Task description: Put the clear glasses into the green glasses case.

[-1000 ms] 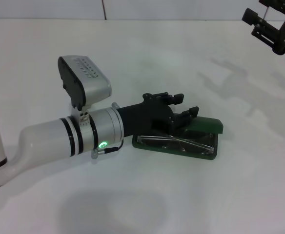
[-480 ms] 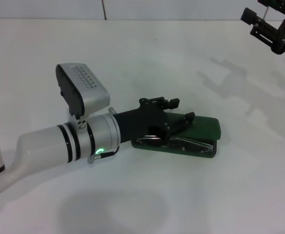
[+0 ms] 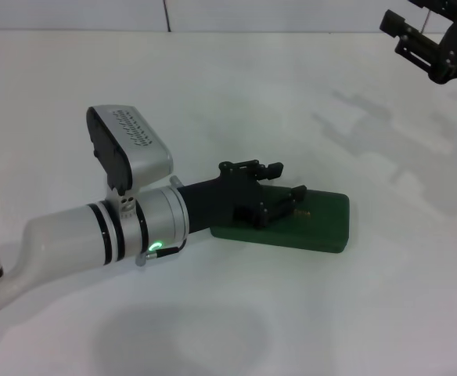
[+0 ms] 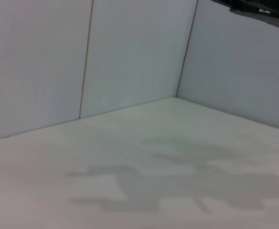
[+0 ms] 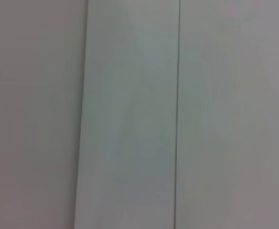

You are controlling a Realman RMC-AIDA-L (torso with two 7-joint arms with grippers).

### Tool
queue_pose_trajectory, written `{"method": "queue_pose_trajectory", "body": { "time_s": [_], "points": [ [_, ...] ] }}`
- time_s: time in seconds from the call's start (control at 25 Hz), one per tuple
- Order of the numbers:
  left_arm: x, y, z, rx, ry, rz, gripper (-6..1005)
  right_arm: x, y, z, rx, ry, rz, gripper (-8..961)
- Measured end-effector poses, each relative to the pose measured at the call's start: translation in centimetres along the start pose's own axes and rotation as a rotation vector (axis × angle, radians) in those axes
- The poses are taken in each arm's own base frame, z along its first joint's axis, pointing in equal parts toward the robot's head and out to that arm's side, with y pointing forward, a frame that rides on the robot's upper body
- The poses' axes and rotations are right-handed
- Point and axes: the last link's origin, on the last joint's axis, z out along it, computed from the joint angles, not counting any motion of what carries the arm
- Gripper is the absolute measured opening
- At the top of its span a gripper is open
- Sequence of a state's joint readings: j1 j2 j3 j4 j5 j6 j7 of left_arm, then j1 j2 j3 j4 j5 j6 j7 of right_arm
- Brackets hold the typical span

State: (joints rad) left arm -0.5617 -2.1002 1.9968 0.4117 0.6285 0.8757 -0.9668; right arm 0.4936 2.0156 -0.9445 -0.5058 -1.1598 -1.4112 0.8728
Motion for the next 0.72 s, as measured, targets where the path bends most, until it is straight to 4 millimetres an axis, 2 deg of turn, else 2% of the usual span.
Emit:
{"method": "queue_pose_trajectory", "body": {
  "time_s": [0.12, 0.36, 0.56, 0.72],
  "points": [
    [-0.1, 0.3, -0.3, -0.013, 0.012, 0.007, 531, 0.0, 0.0, 0.0, -0.001, 0.000, 0.000, 564],
    [1.7, 0.8, -1.7, -0.071, 0.180, 0.036, 531, 0.0, 0.0, 0.1, -0.004, 0.001, 0.000, 565],
    [3.0, 0.7, -4.6, -0.055, 0.376, 0.074, 531, 0.0, 0.4, 0.6, -0.049, 0.017, -0.004, 565],
    [3.2, -0.3, -6.7, -0.015, 0.452, 0.071, 531, 0.0, 1.3, 1.7, -0.205, 0.104, 0.010, 565]
  ]
}}
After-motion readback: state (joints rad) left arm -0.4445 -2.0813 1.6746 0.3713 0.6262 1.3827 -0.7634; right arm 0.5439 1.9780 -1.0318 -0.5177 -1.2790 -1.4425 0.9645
